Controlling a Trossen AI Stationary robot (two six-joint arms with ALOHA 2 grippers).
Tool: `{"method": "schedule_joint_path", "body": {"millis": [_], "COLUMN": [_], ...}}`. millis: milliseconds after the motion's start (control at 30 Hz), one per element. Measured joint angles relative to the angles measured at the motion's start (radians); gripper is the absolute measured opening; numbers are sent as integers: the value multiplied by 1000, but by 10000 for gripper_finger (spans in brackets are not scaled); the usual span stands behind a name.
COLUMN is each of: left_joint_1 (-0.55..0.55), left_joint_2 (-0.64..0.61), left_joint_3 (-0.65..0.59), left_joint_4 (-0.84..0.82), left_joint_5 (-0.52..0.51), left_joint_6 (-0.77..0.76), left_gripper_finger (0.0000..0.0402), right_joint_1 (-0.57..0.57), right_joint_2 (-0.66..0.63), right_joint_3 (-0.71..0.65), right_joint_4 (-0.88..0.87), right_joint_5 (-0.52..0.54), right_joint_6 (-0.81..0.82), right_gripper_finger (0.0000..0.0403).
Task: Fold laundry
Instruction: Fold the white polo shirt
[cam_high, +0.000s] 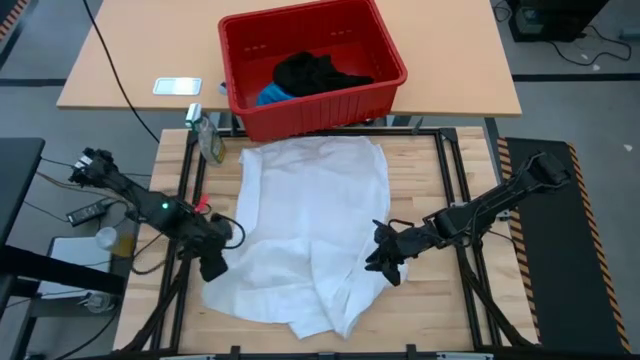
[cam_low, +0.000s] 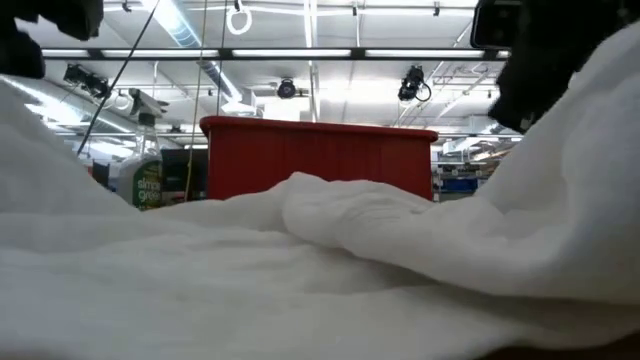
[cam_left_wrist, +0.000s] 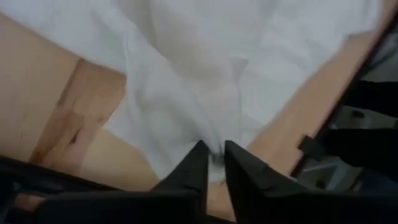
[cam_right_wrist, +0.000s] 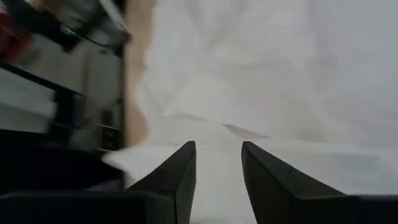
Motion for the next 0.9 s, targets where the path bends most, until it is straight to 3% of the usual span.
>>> {"method": "schedule_joint_path", "body": {"millis": [200, 333, 500, 733, 900], "left_joint_1": [10, 30, 88, 112, 146], "left_joint_2": [12, 15, 109, 248, 316], "left_joint_3": [19, 80, 90, 88, 88], "left_joint_4": [14, 116, 342, 390, 600], "left_joint_5": [4, -40, -78, -78, -93], "left_joint_6": [-43, -33, 34, 99, 134], "left_gripper_finger": [158, 186, 180, 155, 146], "right_joint_1": [0, 12, 36, 42, 37], "right_joint_2": [18, 11, 11, 11, 9], "right_joint_3": [0, 0, 0, 0, 0], "right_joint_4": [-131, -188, -139, -116, -231], "right_joint_5": [-2, -4, 16, 3, 31], "right_joint_6": [17, 41, -71, -126, -101], "right_gripper_finger": [137, 137, 137, 137, 137]}}
